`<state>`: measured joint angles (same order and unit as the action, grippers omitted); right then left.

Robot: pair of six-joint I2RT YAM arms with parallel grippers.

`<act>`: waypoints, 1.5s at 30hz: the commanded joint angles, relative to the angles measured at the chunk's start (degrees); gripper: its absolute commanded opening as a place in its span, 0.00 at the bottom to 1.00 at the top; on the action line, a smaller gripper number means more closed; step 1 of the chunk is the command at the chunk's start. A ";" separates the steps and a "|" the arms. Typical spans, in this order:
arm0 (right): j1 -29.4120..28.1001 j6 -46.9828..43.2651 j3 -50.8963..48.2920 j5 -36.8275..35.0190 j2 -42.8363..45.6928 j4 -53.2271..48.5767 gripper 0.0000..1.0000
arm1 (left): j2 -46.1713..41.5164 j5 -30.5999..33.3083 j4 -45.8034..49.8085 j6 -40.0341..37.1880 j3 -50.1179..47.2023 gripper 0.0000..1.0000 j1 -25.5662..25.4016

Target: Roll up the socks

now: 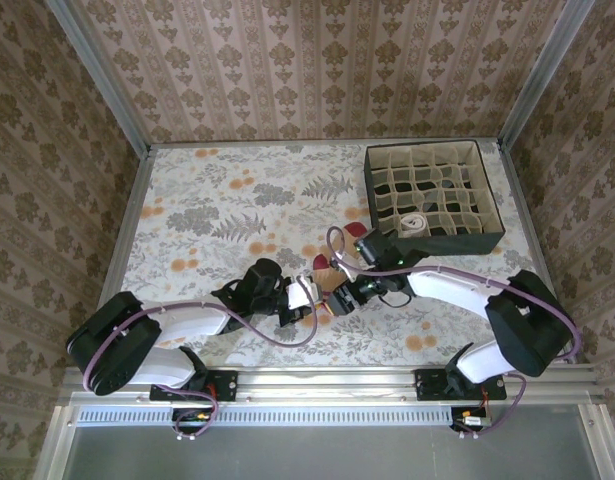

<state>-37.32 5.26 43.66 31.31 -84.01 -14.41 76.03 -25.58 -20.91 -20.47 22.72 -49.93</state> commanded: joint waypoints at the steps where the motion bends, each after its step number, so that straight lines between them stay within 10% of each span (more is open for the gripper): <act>1: -0.95 2.85 0.52 -1.26 -2.45 5.86 0.62 | -0.11 -1.74 2.03 8.24 0.13 0.00 0.34; 30: -6.25 3.44 -0.68 -5.77 -7.05 9.44 0.58 | 8.91 -4.33 5.07 27.24 3.38 0.00 6.96; 38: -6.93 6.82 -0.49 -15.05 -7.73 7.09 0.11 | 8.13 -3.47 6.70 26.20 3.30 0.00 6.95; 45: -6.93 11.00 2.10 -15.87 -11.61 0.22 0.00 | 7.52 -1.73 10.13 23.41 3.54 0.01 7.00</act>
<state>-44.05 13.34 44.62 18.22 -93.21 -7.88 84.25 -29.76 -15.77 5.08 25.71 -43.40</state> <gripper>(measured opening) 0.085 0.047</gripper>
